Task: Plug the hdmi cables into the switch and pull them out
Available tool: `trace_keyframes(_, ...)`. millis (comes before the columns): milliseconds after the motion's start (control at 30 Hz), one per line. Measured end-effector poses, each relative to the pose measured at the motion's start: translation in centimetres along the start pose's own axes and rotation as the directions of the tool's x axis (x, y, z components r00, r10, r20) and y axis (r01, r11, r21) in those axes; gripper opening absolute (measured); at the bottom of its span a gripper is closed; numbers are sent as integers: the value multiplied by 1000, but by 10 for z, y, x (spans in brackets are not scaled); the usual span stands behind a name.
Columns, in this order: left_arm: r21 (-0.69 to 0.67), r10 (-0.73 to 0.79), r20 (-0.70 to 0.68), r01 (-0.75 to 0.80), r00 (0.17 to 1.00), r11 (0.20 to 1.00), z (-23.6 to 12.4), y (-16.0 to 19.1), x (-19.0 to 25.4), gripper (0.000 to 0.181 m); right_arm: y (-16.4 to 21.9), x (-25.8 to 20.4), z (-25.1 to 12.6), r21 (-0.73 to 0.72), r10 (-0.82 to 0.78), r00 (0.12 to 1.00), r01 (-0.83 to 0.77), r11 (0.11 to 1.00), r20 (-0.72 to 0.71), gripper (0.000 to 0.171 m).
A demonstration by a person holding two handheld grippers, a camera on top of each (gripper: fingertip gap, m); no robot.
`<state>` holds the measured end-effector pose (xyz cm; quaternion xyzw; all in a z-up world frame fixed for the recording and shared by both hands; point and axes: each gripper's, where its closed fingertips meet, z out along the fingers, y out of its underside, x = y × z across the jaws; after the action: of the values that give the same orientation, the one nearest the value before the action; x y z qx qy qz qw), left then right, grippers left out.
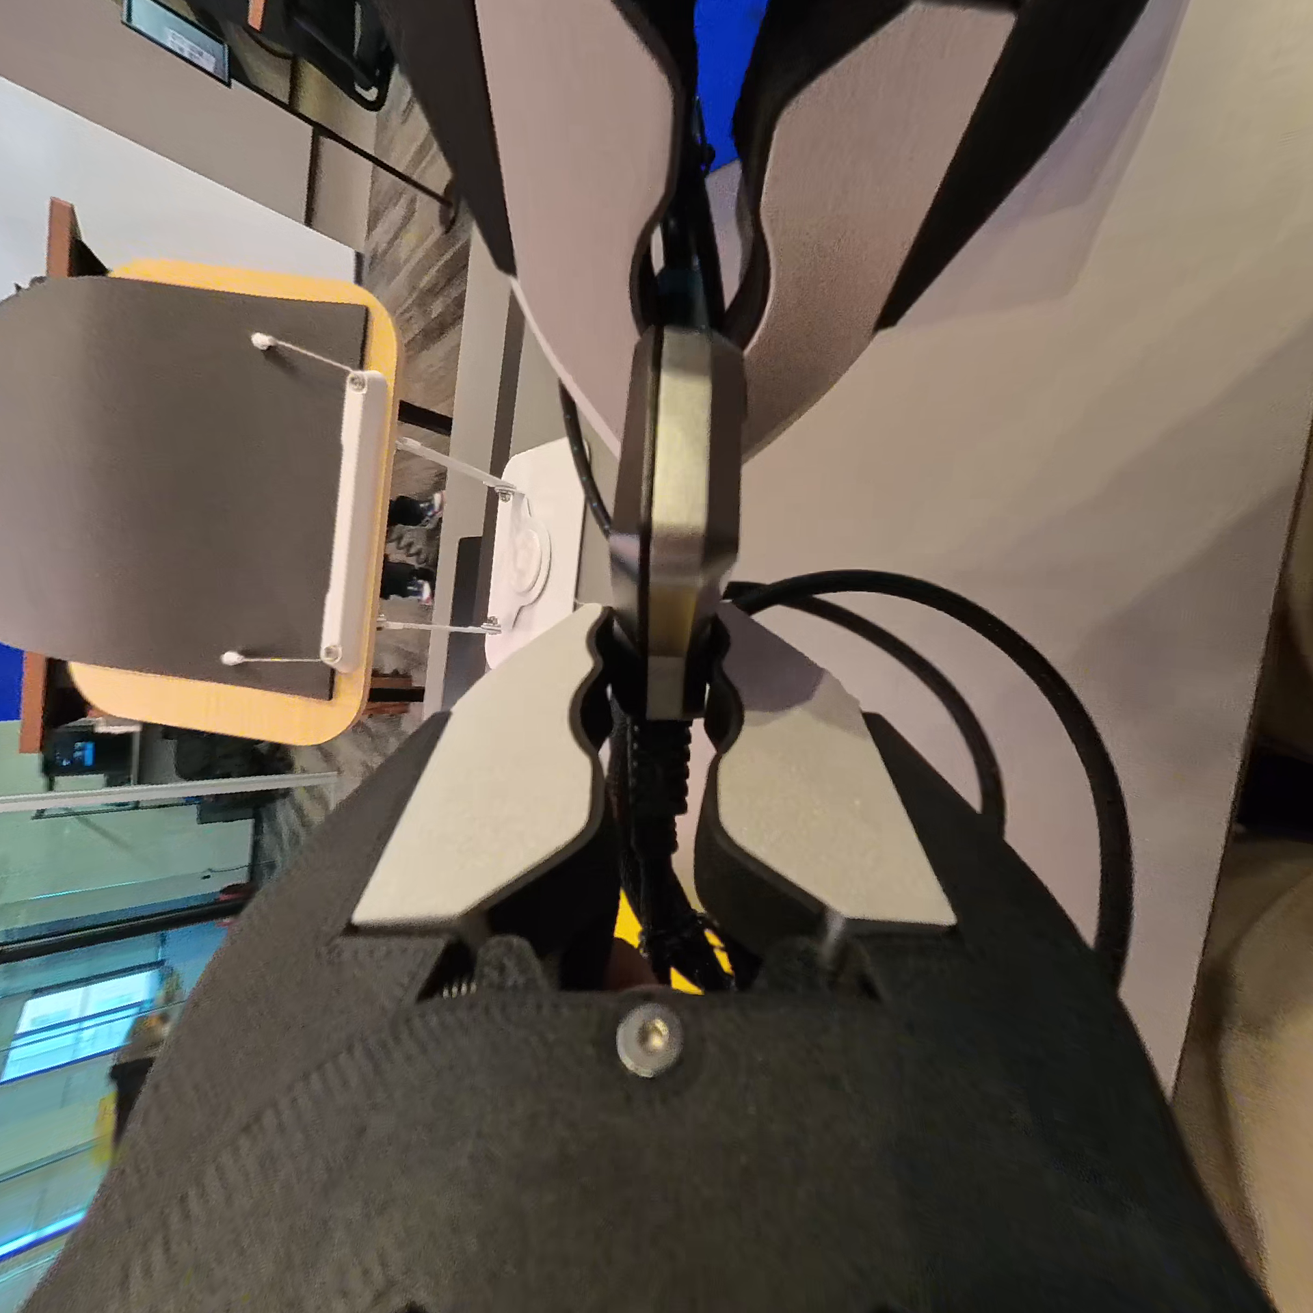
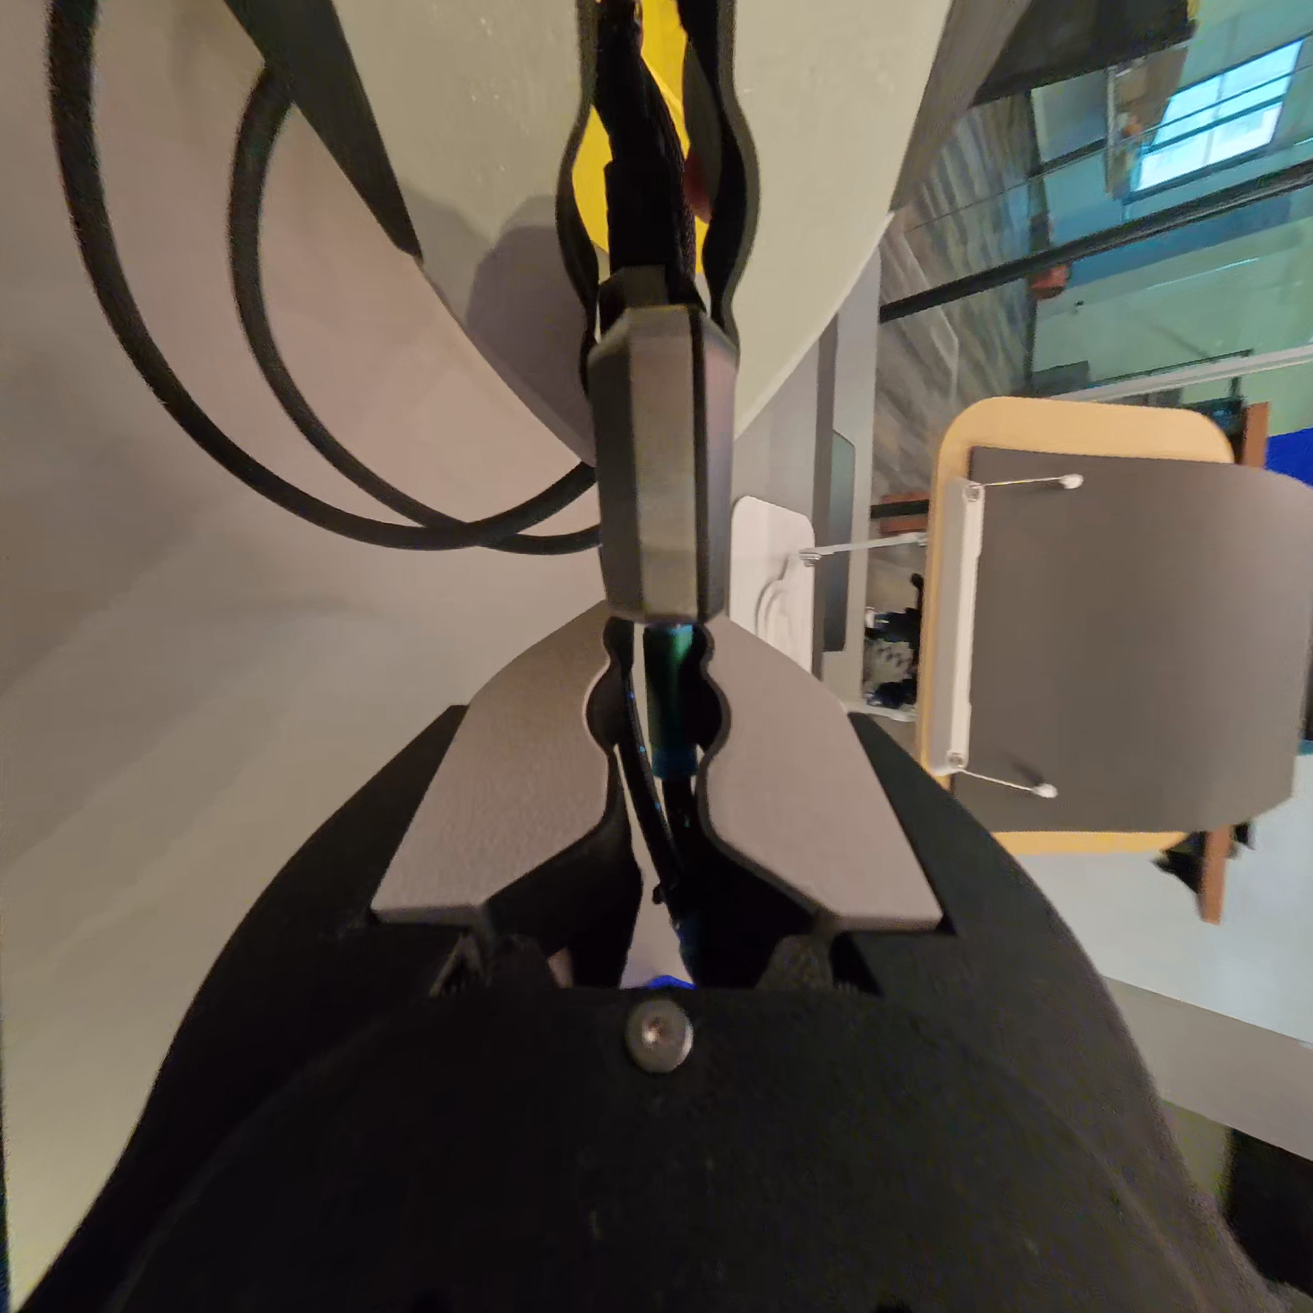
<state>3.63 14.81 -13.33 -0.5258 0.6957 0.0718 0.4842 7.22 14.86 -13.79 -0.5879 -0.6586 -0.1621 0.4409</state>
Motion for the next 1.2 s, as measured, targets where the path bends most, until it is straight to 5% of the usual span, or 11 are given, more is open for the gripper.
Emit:
trace_keyframes(300,-41,-3,18,3,1000,999,0,10,-4,23,21,3,-4,-43,-84,996,84,996,-17,7)
trace_keyframes(400,-27,-173,39,175,984,984,-11,35,-33,22,52,20,-11,-58,24,999,-26,998,-20,7)
trace_keyframes(500,9,-104,46,104,993,995,-17,13,-37,22,45,29,-16,-29,87,996,-87,996,-5,7)
trace_keyframes(667,18,-166,65,165,984,986,-11,31,-40,22,62,50,-50,70,262,965,-260,963,-17,7)
trace_keyframes(1000,10,-178,65,178,982,984,-5,42,-37,22,185,57,-140,88,679,734,-675,733,-27,8)
trace_keyframes(1200,5,-170,50,170,984,985,-1,42,-31,22,253,0,-130,-109,705,708,-705,701,-46,8)
